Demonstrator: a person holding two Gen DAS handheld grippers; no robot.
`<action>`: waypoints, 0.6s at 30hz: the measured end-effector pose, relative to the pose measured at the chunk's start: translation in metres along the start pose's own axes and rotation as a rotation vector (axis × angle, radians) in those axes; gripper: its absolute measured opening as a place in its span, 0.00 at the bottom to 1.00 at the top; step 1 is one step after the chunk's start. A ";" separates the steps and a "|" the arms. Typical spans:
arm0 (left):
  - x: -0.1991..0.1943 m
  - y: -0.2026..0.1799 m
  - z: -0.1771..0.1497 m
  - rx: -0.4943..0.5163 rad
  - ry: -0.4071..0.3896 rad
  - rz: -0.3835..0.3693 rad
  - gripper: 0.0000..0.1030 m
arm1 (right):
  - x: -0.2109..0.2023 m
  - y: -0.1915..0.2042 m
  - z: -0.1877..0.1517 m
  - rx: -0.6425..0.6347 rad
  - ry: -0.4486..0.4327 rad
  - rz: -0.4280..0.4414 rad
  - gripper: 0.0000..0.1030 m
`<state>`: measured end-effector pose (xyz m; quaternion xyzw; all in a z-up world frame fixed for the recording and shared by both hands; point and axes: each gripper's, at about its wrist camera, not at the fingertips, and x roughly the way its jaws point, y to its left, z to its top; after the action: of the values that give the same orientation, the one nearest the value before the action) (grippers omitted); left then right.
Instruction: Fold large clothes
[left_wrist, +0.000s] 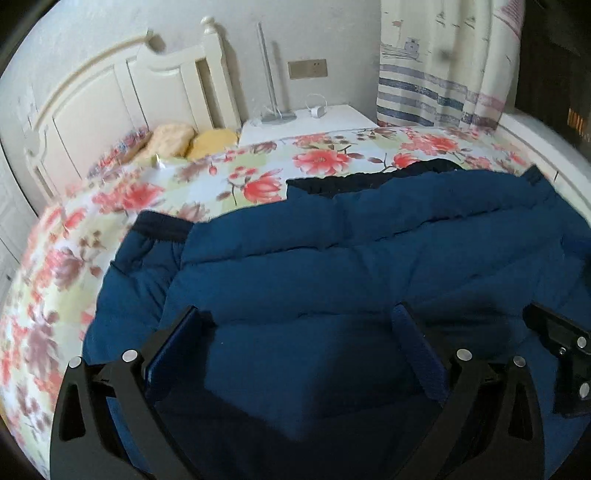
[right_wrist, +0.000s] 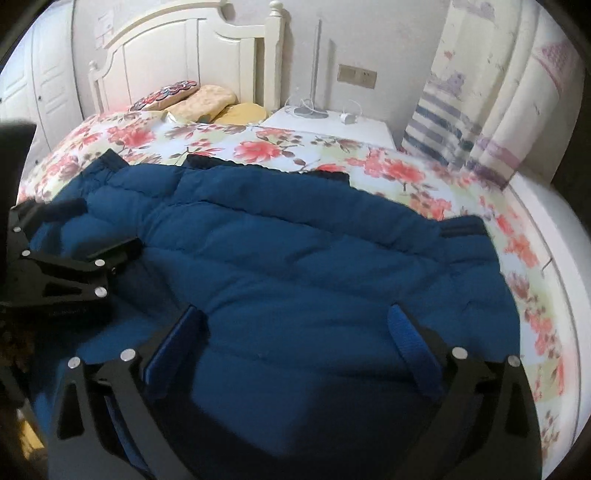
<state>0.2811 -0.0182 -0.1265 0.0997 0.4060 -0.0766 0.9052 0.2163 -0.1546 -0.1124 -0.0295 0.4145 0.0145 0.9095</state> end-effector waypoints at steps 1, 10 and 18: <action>-0.004 0.005 -0.001 -0.008 -0.006 0.013 0.96 | -0.005 -0.004 -0.002 0.002 -0.009 -0.015 0.97; -0.031 0.075 -0.045 -0.119 -0.064 0.131 0.96 | -0.011 -0.107 -0.038 0.295 -0.014 -0.071 0.97; -0.047 0.068 -0.049 -0.113 -0.113 0.177 0.95 | -0.028 -0.090 -0.040 0.270 -0.059 -0.078 0.94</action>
<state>0.2300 0.0624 -0.1153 0.0796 0.3478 0.0212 0.9340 0.1728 -0.2469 -0.1137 0.0776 0.3842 -0.0758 0.9168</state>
